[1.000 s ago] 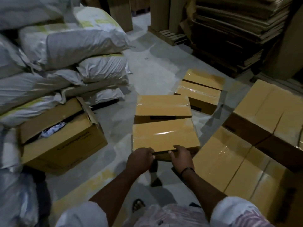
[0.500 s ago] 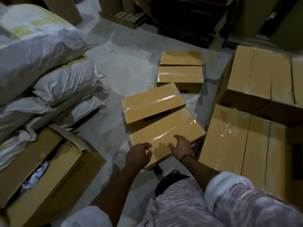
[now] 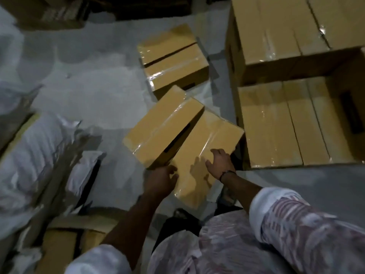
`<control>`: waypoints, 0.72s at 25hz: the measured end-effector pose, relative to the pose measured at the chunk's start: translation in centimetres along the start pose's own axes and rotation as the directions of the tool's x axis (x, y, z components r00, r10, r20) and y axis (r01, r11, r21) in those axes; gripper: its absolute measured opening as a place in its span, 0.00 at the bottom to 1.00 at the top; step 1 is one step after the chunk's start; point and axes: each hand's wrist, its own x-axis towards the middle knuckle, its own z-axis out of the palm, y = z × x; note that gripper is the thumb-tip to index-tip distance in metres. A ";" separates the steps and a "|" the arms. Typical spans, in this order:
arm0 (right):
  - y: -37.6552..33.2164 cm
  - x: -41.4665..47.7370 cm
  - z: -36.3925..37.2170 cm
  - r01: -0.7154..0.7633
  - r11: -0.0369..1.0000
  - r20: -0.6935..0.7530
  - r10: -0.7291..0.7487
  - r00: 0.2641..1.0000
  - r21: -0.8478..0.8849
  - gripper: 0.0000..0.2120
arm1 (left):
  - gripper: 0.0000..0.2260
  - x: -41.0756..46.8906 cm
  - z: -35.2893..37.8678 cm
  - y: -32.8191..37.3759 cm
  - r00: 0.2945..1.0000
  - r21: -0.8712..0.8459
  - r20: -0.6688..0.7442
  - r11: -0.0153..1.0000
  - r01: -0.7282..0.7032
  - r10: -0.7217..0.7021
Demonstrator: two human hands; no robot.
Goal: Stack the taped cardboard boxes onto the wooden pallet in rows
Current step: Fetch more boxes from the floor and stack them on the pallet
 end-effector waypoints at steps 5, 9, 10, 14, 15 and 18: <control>3.2 1.9 4.4 -0.241 0.967 0.015 0.241 0.971 0.083 0.29 | 0.16 11.1 1.1 -3.7 0.936 0.111 0.282 0.962 -0.251 0.212; 5.4 4.6 10.5 -0.344 0.929 -0.022 0.350 0.937 0.136 0.33 | 0.18 20.1 5.2 -7.8 0.889 0.127 0.353 0.926 -0.355 0.292; 5.9 5.7 12.5 -0.354 0.925 -0.060 0.365 0.929 0.139 0.33 | 0.21 22.2 6.9 -8.6 0.869 0.112 0.363 0.911 -0.397 0.335; 6.6 10.6 18.7 -0.406 0.909 -0.174 0.416 0.892 0.092 0.36 | 0.34 26.7 13.2 -10.1 0.847 -0.012 0.356 0.908 -0.418 0.395; 6.9 11.7 20.0 -0.410 0.907 -0.191 0.422 0.886 0.099 0.37 | 0.36 27.0 14.7 -10.4 0.856 -0.013 0.362 0.921 -0.390 0.368; 7.9 13.4 22.3 -0.389 0.910 -0.264 0.415 0.871 0.146 0.38 | 0.39 27.4 17.8 -10.4 0.890 -0.082 0.323 0.947 -0.311 0.320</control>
